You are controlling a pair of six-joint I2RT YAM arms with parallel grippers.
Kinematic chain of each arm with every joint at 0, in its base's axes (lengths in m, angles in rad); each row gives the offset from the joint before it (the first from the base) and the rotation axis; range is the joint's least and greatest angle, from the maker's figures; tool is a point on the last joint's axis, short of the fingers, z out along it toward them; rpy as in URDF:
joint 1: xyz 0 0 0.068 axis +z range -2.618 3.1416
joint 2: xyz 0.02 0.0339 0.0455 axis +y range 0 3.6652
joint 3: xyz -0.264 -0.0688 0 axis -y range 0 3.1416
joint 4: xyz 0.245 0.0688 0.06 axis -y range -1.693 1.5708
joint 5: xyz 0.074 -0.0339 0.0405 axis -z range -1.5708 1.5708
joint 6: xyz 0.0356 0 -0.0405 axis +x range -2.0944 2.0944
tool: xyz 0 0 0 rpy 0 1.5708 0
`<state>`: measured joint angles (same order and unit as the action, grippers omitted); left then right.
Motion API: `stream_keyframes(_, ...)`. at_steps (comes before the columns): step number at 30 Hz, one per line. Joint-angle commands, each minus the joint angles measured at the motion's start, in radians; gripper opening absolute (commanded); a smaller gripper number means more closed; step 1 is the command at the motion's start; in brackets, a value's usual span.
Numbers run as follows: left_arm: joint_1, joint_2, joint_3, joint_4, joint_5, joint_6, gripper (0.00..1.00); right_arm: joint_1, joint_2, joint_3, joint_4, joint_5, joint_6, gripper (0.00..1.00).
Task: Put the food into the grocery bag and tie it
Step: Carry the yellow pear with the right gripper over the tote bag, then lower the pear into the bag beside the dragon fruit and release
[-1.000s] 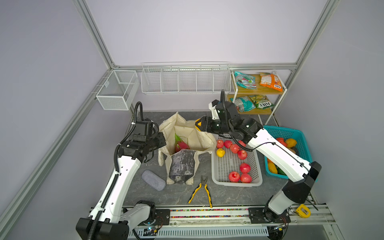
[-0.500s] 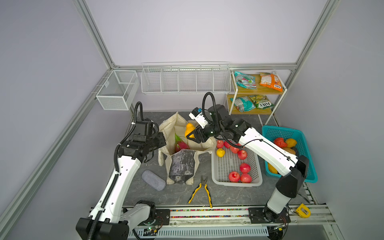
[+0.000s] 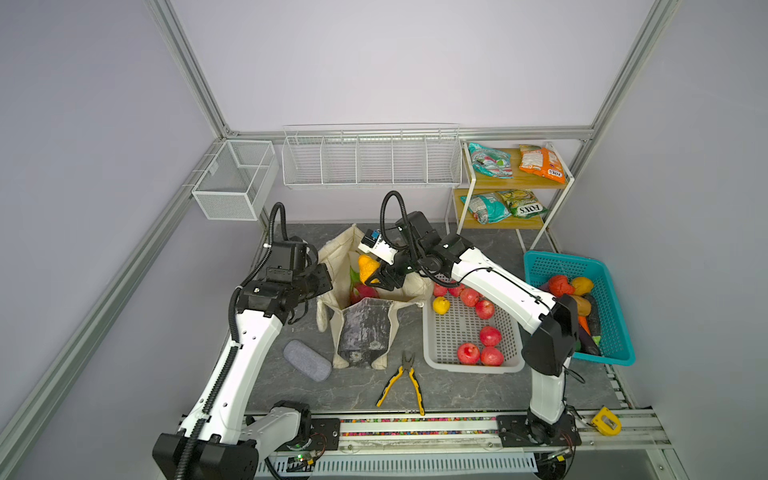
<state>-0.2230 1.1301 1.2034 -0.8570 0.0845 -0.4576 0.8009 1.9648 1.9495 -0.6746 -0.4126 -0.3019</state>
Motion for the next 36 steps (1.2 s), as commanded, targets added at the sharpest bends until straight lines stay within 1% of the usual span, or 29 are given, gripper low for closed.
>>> stream_keyframes(1,0.002,-0.005,0.009,0.015,0.009,0.01,0.0,0.002,0.059,0.069,-0.054,-0.01,-0.109,0.43)
stream_keyframes(8,0.002,-0.004,0.001,0.021,0.011,0.006,0.0,0.008,0.155,0.126,-0.095,0.015,-0.141,0.43)
stream_keyframes(15,0.002,0.004,0.002,0.034,0.014,0.002,0.0,0.047,0.168,0.075,-0.088,0.009,-0.146,0.43)
stream_keyframes(20,0.002,0.007,0.001,0.039,0.021,0.002,0.0,0.076,0.187,0.062,-0.107,0.026,-0.145,0.43)
stream_keyframes(30,0.001,-0.002,-0.004,0.04,0.021,-0.001,0.0,0.086,0.252,0.054,-0.141,0.142,-0.103,0.45)
stream_keyframes(36,0.002,-0.01,-0.013,0.038,0.024,-0.006,0.0,0.09,0.288,0.057,-0.16,0.174,-0.074,0.48)
